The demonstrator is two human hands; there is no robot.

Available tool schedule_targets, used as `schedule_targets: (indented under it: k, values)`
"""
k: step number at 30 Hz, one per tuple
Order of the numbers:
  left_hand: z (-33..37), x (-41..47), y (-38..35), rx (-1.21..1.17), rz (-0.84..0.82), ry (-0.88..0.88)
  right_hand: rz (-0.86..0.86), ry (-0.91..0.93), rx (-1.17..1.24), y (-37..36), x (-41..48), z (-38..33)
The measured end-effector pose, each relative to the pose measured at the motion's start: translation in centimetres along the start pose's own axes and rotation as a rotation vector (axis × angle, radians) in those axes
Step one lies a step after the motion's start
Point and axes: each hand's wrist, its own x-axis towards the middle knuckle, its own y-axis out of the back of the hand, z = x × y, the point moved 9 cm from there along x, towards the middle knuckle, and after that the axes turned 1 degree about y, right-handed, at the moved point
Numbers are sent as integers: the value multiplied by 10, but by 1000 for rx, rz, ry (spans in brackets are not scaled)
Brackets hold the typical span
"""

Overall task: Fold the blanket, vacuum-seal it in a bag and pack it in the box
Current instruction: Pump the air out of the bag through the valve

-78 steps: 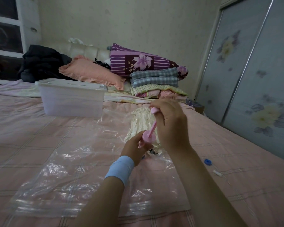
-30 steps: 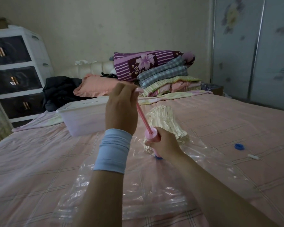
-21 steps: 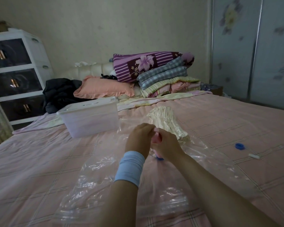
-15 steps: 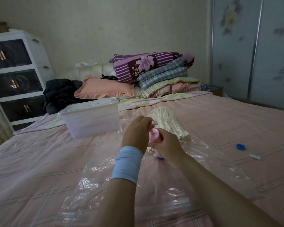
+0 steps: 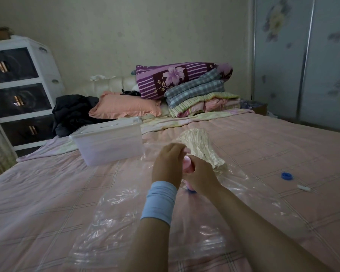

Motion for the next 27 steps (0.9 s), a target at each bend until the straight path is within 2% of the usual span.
schedule_targets:
  k: [3,7,9,14,18,20,24,27]
  values:
    - [-14,-5,-21,64,-187,107,5,12,-5,1,-2,-3]
    - [-12,5,-7,157,-205,87,-6,26,1,0,-1,-6]
    - [1,13,15,184,-124,25,-19,2,17,0,1,-6]
    - [38,31,82,127,199,-126,-43,-24,47,3,1,-6]
    - [50,24,75,49,285,-180,-51,-44,59,3,-3,2]
    - [40,19,50,4,216,-128,-49,-47,61,5,-4,4]
    - [6,-3,-16,41,-154,57,-31,-16,43,6,-3,6]
    - [0,-4,-23,147,-266,108,-32,1,30,4,-4,3]
